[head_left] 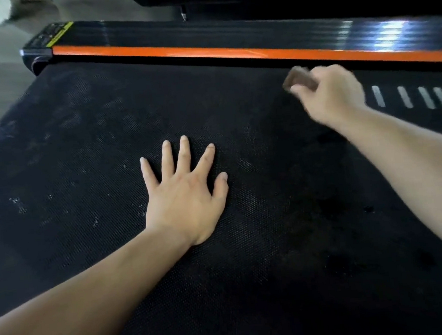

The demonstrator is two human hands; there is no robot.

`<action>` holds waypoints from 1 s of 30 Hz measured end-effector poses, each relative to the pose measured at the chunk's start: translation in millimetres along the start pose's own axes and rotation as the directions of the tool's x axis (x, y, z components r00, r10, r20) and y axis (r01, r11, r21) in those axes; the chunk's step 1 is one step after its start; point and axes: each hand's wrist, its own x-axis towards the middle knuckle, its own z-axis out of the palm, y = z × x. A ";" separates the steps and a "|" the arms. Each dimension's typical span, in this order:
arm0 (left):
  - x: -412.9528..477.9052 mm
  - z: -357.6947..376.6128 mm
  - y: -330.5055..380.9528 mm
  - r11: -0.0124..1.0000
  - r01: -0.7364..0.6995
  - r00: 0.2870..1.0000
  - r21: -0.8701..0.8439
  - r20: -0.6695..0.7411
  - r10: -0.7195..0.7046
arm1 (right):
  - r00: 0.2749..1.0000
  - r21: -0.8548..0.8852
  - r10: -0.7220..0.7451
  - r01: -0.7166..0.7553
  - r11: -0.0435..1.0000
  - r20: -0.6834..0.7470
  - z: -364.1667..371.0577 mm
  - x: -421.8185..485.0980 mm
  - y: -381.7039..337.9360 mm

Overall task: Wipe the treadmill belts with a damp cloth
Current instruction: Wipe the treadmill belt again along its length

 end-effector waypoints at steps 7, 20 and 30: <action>1.5 0.8 -0.5 1.000 0.005 1.000 0.009 -0.009 -0.005 | 0.981 0.061 -0.185 0.182 0.981 0.055 3.2 -51.4 -18.8; 2.1 1.0 -0.6 1.000 0.013 1.000 0.005 -0.002 -0.013 | 0.922 0.139 -0.362 0.344 0.929 0.135 -18.5 -135.8 -16.9; 2.7 3.4 -1.8 1.000 0.004 1.000 0.013 -0.014 -0.003 | 0.935 0.144 -0.343 0.328 0.933 0.091 -20.4 -196.1 -22.6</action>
